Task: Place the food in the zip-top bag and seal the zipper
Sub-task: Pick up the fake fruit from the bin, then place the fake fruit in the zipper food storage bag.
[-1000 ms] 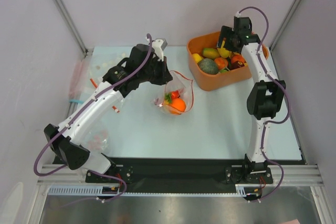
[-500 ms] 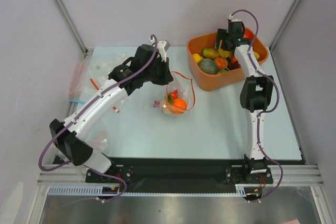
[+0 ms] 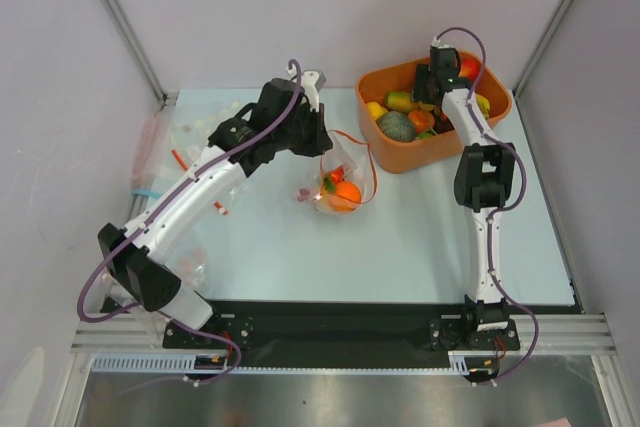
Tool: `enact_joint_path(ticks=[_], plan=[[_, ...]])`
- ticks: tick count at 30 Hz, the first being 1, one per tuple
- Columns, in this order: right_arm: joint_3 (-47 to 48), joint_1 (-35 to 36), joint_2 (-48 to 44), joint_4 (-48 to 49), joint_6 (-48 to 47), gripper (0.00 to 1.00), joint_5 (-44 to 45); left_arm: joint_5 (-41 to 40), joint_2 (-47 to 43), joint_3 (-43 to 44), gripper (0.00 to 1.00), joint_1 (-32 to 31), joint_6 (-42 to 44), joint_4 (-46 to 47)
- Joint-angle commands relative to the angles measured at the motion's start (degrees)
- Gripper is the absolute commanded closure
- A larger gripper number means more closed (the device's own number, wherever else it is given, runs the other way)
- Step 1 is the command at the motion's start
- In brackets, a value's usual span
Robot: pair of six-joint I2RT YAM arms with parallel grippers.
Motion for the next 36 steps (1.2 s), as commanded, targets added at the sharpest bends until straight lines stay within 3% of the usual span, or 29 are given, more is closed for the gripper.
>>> enact_joint_path(ticks=[1, 13, 19, 27, 36], plan=[[1.9, 0.3, -4.6, -1.3, 0.0, 0.78, 1.2, -1.0, 0.1, 3.7, 1.00, 0.2, -0.2, 1.6], [-6.3, 2.8, -20.9, -8.6, 3.5, 1.00, -8.3, 0.1, 0.0, 3.6, 1.00, 0.2, -1.2, 1.9], [-10.3, 6.4, -31.8, -16.4, 6.6, 1.00, -16.7, 2.0, 0.3, 4.6, 1.00, 0.2, -3.1, 1.7], [-30.8, 13.6, -51.8, -16.6, 9.4, 1.00, -23.3, 2.6, 1.5, 6.8, 1.00, 0.2, -4.0, -0.1], [-45.3, 21.8, -68.8, -14.6, 15.4, 1.00, -29.3, 2.0, 2.5, 9.0, 1.00, 0.2, -3.7, -2.3]])
